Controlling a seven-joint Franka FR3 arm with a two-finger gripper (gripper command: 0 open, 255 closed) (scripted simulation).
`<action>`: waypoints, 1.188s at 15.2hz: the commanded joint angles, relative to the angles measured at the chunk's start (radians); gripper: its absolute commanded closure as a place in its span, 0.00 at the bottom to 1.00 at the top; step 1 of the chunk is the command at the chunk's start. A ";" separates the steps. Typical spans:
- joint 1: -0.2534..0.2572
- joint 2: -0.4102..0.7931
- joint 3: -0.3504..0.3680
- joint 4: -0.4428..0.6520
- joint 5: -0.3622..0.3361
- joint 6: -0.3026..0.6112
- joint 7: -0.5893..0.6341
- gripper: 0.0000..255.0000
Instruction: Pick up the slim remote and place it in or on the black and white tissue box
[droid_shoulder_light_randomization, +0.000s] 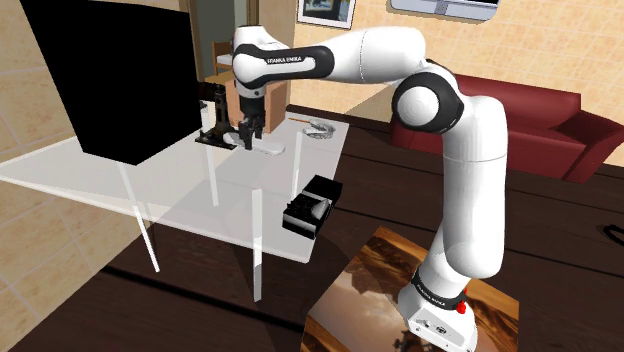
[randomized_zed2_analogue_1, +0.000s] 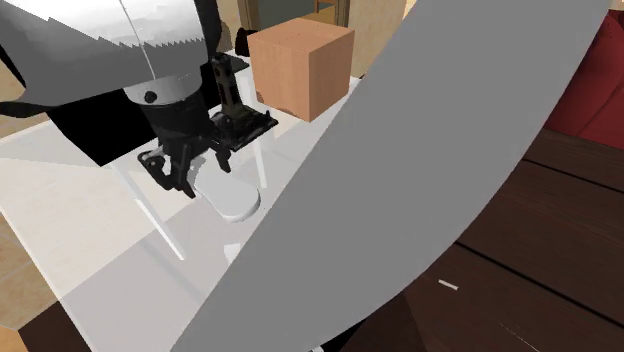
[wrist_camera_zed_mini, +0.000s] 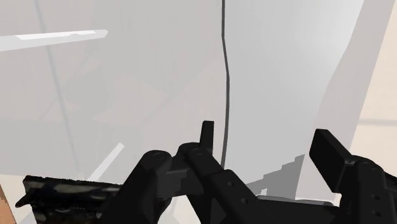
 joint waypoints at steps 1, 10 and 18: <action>-0.002 -0.002 -0.001 0.027 0.000 -0.029 -0.003 1.00; 0.002 -0.318 -0.002 -0.387 -0.011 0.069 0.002 1.00; 0.001 -0.643 -0.002 -0.749 -0.024 0.107 0.007 1.00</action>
